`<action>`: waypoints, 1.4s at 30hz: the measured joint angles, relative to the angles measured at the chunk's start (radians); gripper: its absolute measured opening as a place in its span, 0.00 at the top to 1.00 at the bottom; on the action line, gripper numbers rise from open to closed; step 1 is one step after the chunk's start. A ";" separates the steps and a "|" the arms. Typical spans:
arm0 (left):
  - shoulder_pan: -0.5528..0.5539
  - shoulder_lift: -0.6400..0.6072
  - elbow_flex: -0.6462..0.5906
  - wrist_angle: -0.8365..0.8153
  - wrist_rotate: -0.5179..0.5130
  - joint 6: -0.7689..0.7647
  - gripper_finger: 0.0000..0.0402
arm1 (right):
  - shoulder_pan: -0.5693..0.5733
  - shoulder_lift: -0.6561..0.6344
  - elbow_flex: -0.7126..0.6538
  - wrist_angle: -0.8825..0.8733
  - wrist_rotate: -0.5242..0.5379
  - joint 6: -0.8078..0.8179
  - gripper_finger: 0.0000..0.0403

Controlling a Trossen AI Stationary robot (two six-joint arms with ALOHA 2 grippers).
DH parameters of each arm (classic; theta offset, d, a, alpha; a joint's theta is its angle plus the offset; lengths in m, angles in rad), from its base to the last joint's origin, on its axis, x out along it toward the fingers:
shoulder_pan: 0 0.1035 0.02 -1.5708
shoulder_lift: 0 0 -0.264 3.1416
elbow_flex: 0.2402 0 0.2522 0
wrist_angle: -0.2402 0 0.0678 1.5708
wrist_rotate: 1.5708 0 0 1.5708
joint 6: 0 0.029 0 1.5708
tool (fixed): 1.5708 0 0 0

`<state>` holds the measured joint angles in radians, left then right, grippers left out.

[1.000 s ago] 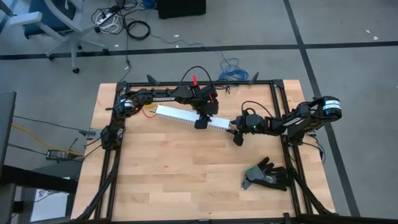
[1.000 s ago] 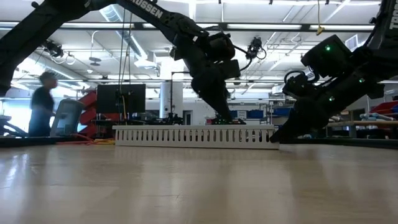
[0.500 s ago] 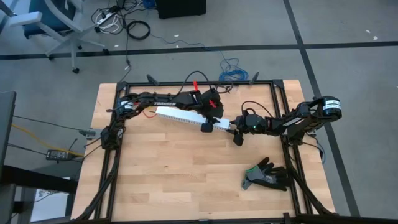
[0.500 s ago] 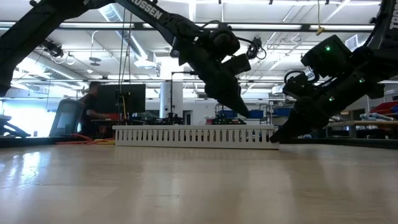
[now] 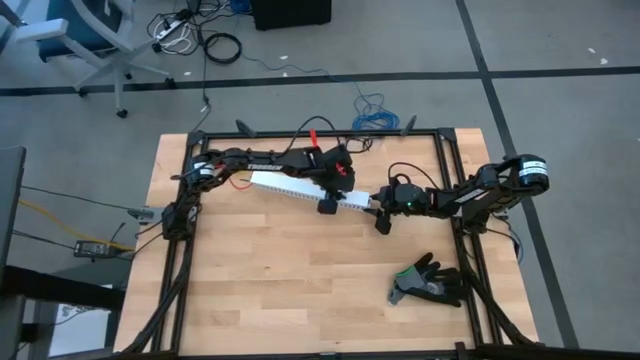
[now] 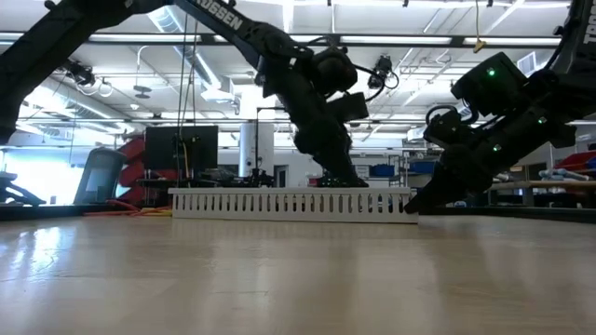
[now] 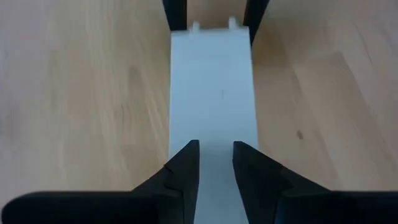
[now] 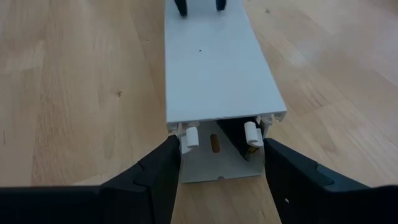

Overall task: Ziptie cables
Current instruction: Close the white cable duct

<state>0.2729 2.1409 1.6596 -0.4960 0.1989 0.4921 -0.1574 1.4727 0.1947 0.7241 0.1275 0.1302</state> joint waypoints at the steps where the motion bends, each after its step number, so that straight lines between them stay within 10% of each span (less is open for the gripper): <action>1: -0.002 0.007 -0.010 0.040 0.005 -0.001 0.74 | 0.000 0.000 -0.001 0.002 0.000 0.000 0.49; 7: -0.015 0.033 -0.004 0.189 0.048 -0.024 0.76 | 0.000 0.000 0.000 0.008 0.000 0.003 0.49; 19: -0.003 -0.026 0.041 -0.124 -0.048 -0.025 0.76 | 0.000 0.000 0.000 0.000 0.000 0.000 0.49; 27: -0.018 0.049 0.026 0.091 -0.012 -0.029 0.77 | 0.000 -0.001 -0.001 0.003 0.004 0.005 0.49; 42: -0.018 -0.014 0.038 -0.111 -0.133 -0.050 0.77 | 0.000 0.000 0.000 0.001 0.000 0.007 0.49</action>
<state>0.2552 2.1265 1.6973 -0.6072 0.0662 0.4420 -0.1574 1.4727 0.1947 0.7246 0.1272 0.1375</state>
